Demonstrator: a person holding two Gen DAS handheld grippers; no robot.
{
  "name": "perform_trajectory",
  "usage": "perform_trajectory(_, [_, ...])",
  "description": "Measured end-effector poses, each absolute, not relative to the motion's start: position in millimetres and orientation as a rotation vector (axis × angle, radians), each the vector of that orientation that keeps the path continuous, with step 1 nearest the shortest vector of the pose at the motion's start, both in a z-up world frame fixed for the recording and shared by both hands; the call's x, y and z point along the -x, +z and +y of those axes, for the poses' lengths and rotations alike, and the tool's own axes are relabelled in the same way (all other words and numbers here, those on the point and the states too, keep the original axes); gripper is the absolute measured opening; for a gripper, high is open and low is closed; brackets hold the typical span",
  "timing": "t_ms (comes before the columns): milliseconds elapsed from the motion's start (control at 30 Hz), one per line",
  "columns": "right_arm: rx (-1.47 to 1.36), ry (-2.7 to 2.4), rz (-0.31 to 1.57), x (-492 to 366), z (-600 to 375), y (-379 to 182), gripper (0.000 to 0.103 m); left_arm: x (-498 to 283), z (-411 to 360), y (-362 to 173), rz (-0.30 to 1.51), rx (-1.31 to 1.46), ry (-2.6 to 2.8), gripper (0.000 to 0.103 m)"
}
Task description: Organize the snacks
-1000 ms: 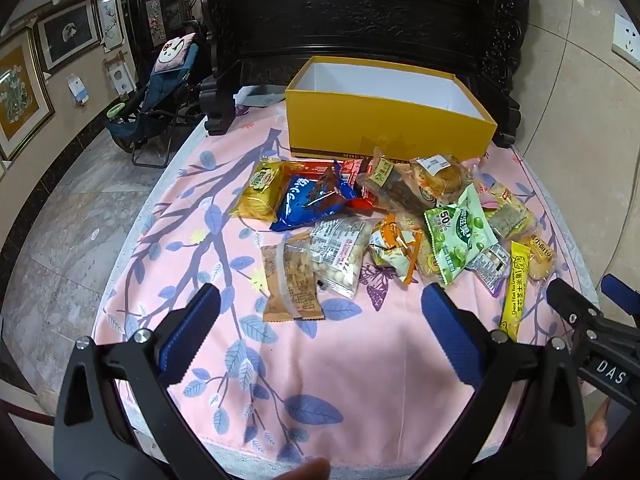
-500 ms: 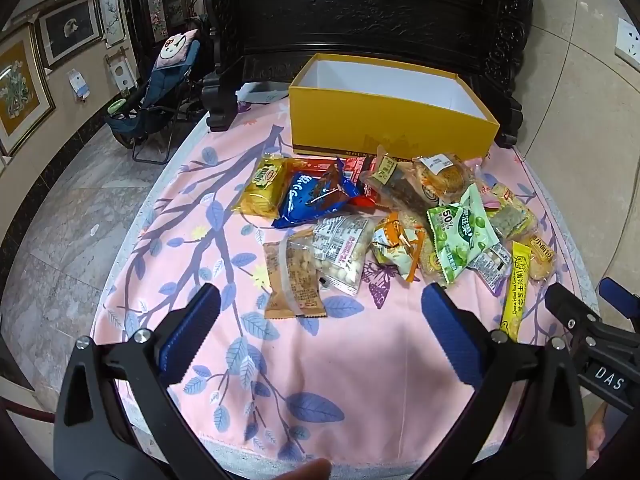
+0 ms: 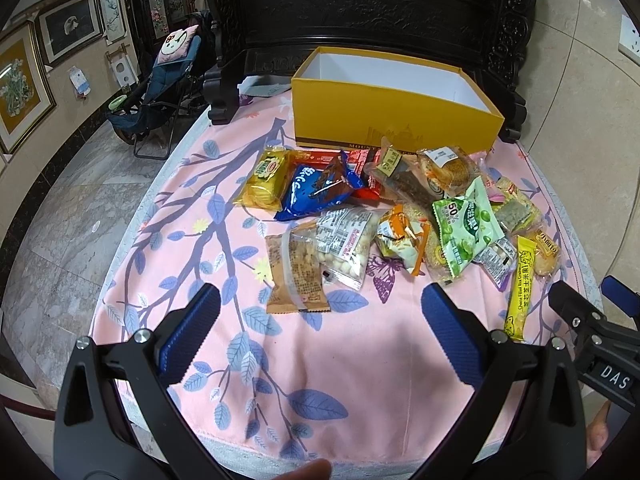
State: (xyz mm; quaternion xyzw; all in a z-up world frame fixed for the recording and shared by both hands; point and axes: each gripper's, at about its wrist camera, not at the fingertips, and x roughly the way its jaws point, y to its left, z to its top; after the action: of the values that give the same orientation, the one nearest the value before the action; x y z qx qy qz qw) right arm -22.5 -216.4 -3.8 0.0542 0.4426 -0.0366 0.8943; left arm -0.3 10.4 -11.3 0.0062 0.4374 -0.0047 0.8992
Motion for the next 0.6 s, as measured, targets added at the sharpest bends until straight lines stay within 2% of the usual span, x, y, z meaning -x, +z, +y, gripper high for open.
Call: perform_trajectory(600, [-0.100,-0.069,0.922,22.1,-211.7,-4.7,0.102,-0.1,11.6,-12.2,0.908,-0.011,-0.009,0.101])
